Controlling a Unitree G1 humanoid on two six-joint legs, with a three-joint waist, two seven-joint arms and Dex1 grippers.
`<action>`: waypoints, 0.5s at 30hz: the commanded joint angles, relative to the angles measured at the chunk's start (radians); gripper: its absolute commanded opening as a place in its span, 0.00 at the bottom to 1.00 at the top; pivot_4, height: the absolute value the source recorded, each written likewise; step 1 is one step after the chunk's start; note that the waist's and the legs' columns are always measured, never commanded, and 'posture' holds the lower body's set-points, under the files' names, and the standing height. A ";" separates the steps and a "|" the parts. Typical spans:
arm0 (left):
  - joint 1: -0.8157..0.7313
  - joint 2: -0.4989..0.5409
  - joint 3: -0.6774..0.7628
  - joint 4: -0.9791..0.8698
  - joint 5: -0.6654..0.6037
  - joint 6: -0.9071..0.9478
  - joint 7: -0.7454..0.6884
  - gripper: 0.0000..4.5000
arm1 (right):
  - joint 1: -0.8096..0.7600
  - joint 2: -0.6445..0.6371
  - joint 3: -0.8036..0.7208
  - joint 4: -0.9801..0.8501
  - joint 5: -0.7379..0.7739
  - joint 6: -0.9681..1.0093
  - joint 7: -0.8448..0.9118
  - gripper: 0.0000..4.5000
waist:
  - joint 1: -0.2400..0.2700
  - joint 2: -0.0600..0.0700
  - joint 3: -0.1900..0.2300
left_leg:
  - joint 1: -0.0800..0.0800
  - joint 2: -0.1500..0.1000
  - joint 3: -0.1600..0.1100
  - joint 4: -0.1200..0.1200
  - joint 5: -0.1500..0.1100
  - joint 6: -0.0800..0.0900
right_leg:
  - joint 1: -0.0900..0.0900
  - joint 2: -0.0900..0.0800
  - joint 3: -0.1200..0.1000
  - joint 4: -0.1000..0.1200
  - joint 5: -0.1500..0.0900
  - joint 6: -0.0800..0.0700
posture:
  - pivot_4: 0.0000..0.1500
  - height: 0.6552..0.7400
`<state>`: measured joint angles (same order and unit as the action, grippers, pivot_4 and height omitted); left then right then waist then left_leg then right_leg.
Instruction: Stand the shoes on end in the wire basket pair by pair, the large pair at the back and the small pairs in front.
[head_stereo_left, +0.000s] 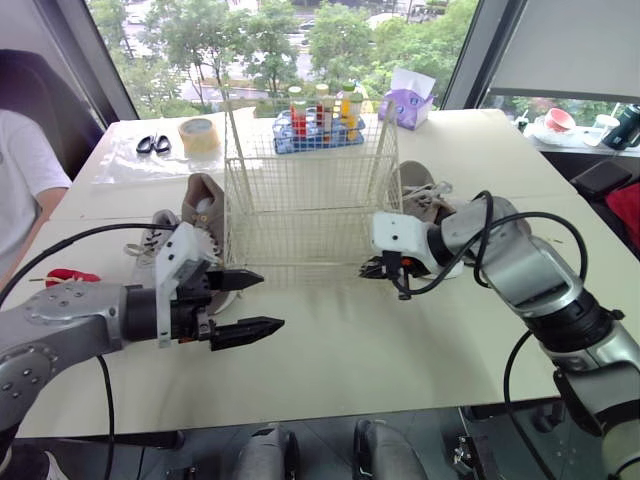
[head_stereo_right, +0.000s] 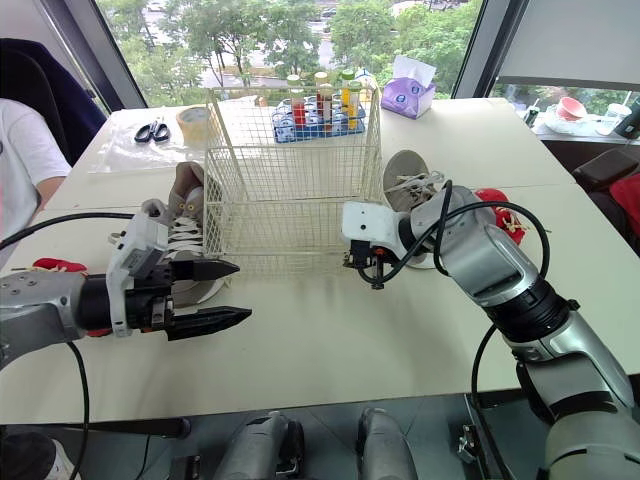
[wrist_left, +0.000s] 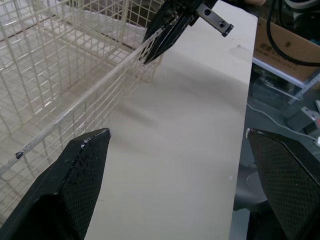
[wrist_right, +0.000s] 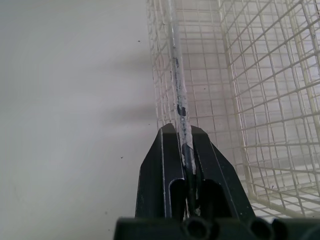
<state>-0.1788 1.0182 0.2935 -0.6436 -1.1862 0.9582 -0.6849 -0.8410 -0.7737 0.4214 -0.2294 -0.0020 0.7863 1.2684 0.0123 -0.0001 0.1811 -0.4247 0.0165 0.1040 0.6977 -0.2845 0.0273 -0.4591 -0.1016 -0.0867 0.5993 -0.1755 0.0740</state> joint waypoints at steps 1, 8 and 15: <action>0.000 0.013 0.035 0.003 -0.013 -0.001 -0.008 1.00 | 0.000 -0.046 -0.007 0.017 -0.005 -0.044 0.012 0.01 | 0.000 0.000 0.000 | 0.000 0.000 0.000 0.000 0.000 0.000 | 0.000 0.000 0.000 0.000 0.000 0.000 | 1.00 1.00; -0.002 0.002 0.016 -0.007 -0.014 -0.005 0.006 1.00 | -0.010 -0.087 -0.010 0.073 -0.006 -0.148 0.050 0.01 | 0.000 0.000 0.000 | 0.000 0.000 0.000 0.000 0.000 0.000 | 0.000 0.000 0.000 0.000 0.000 0.000 | 1.00 1.00; -0.006 0.002 0.009 -0.004 -0.012 -0.007 0.004 1.00 | -0.011 -0.079 -0.024 0.019 0.041 -0.089 0.065 0.01 | -0.001 0.000 0.000 | 0.000 0.000 0.000 0.000 0.000 0.000 | 0.000 0.000 0.000 0.000 0.000 0.000 | 1.00 1.00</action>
<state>-0.1721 1.0188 0.2900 -0.6381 -1.1898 0.9579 -0.6784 -0.8417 -0.8362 0.4158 -0.1763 0.0243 0.6783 1.3126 0.0115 -0.0001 0.1811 -0.4246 0.0164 0.1041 0.6978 -0.2844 0.0273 -0.4591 -0.1015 -0.0867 0.5993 -0.1754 0.0741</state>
